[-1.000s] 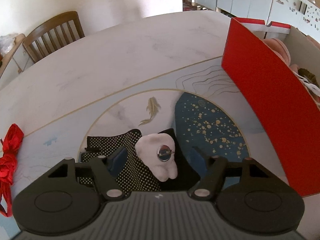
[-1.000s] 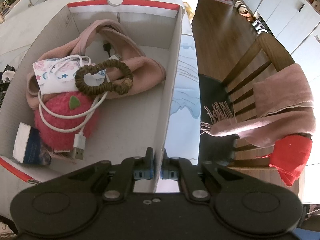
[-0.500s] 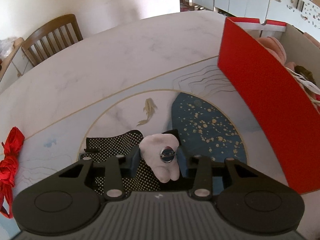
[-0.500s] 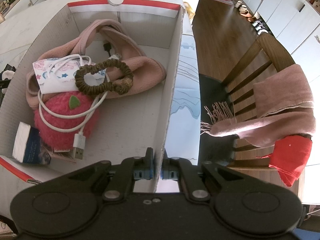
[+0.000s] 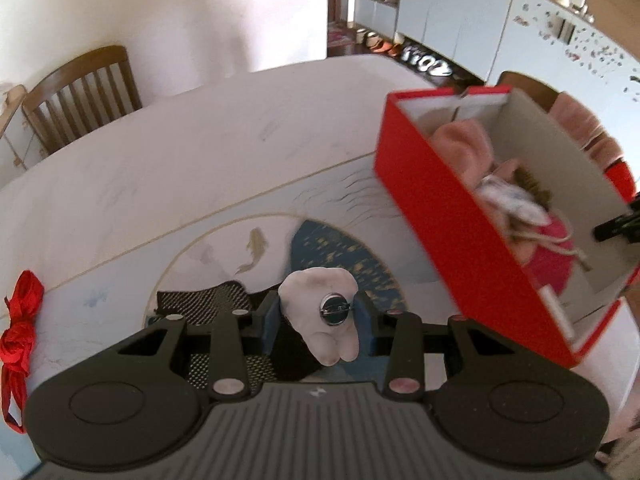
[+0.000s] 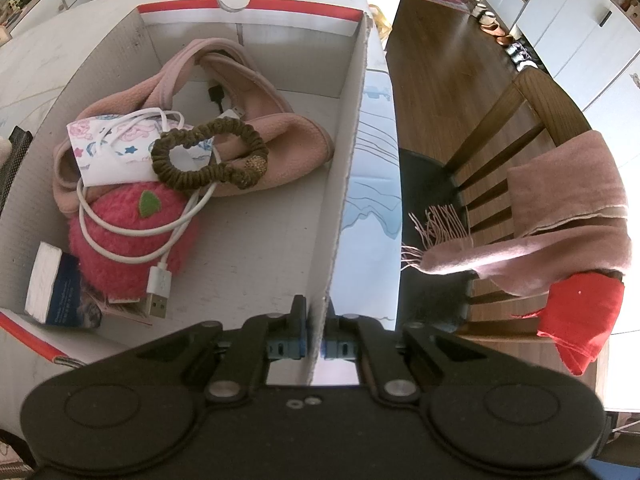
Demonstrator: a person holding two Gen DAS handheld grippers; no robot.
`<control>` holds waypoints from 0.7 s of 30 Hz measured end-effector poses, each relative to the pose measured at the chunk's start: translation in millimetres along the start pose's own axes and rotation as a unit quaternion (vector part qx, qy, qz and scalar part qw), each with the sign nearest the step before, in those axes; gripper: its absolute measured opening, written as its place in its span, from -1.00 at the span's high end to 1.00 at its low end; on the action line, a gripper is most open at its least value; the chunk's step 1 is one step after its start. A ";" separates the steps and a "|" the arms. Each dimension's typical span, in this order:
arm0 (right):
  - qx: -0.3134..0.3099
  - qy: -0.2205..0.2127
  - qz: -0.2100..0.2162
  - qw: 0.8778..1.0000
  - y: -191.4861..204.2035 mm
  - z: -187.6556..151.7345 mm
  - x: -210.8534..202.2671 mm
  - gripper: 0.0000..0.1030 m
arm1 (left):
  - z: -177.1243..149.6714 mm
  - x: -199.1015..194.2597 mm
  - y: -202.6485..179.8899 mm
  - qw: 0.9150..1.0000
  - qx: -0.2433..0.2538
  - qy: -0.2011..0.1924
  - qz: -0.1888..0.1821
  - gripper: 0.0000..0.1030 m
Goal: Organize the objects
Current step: 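Carry the plush tooth over the box with the left gripper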
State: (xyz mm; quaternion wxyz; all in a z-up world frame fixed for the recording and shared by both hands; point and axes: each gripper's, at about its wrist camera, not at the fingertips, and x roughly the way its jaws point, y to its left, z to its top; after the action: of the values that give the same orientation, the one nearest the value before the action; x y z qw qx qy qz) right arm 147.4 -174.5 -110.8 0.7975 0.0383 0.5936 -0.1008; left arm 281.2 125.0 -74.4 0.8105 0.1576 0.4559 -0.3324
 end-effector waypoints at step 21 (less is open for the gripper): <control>-0.007 -0.002 0.000 1.000 1.1 0.0 -1.0 0.92 | 53.9 -39.2 -89.0 0.989 0.097 -0.048 -0.097 0.26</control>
State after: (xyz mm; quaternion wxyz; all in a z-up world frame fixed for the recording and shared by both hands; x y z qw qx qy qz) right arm 147.4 -173.3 -109.8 0.7987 0.0327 0.5929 -0.0969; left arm 240.5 45.5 -8.3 0.7765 0.1742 0.3950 -0.4590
